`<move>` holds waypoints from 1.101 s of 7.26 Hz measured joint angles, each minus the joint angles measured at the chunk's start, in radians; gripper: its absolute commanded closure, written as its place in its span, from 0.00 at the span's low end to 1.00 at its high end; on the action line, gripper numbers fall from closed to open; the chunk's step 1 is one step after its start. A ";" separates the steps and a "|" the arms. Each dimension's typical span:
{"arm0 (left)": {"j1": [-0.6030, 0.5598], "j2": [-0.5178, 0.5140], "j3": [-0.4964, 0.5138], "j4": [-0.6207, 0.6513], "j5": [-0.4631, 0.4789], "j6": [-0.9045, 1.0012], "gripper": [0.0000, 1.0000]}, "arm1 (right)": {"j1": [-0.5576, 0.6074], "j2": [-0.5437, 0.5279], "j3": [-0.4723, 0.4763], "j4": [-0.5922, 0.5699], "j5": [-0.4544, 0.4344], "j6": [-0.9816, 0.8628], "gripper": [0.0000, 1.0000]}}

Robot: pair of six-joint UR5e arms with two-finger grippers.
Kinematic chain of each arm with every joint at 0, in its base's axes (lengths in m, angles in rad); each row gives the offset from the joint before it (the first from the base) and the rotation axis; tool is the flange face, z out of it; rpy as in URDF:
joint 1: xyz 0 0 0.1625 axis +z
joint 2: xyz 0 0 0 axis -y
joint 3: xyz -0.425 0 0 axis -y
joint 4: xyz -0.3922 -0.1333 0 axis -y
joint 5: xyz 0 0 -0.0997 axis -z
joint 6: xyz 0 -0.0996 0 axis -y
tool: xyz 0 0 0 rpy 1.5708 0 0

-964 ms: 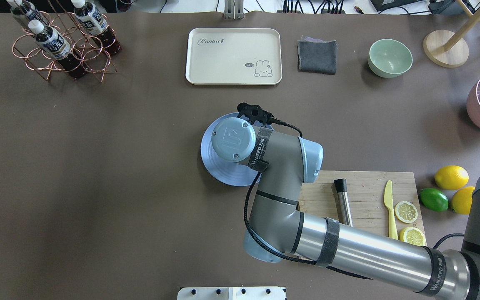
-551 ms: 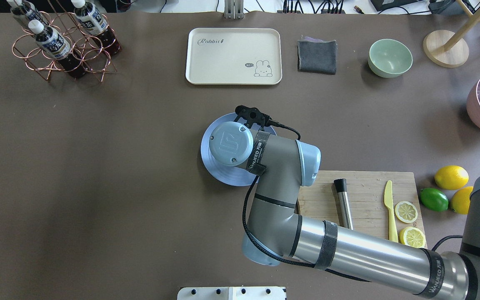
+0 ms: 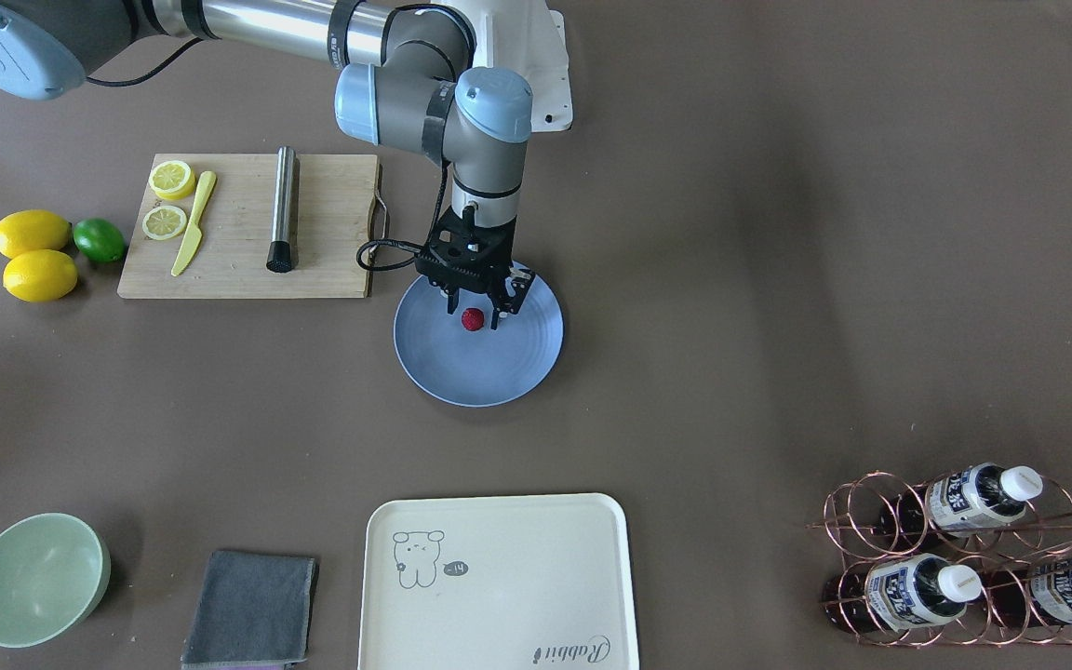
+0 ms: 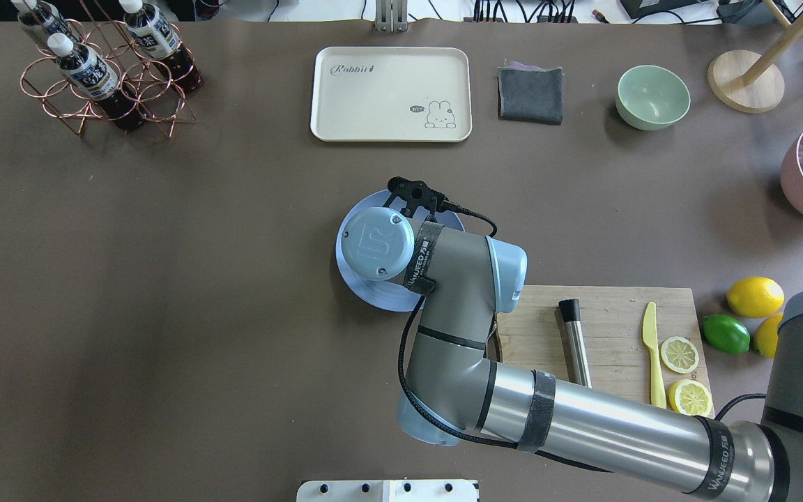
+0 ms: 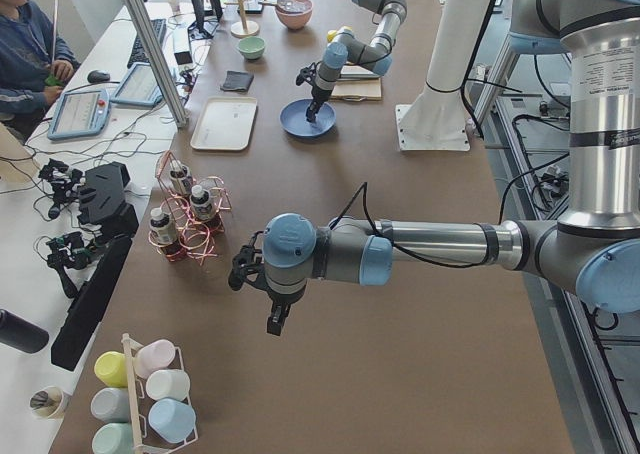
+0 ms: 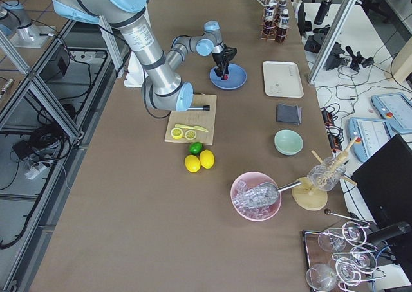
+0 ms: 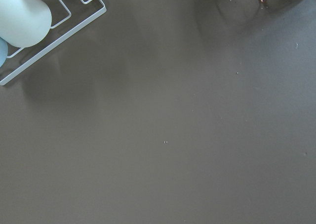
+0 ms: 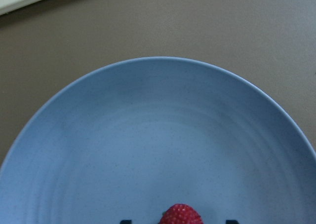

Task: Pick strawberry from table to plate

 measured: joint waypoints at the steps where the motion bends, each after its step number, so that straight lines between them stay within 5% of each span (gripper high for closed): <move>1: 0.000 0.000 0.001 0.000 0.000 0.000 0.02 | 0.015 0.014 0.003 -0.011 0.015 -0.002 0.00; 5: -0.004 0.002 0.004 0.002 0.001 0.000 0.02 | 0.208 0.024 0.130 -0.192 0.256 -0.196 0.00; 8: -0.005 0.001 0.030 0.014 0.010 -0.007 0.02 | 0.453 -0.202 0.295 -0.238 0.450 -0.655 0.00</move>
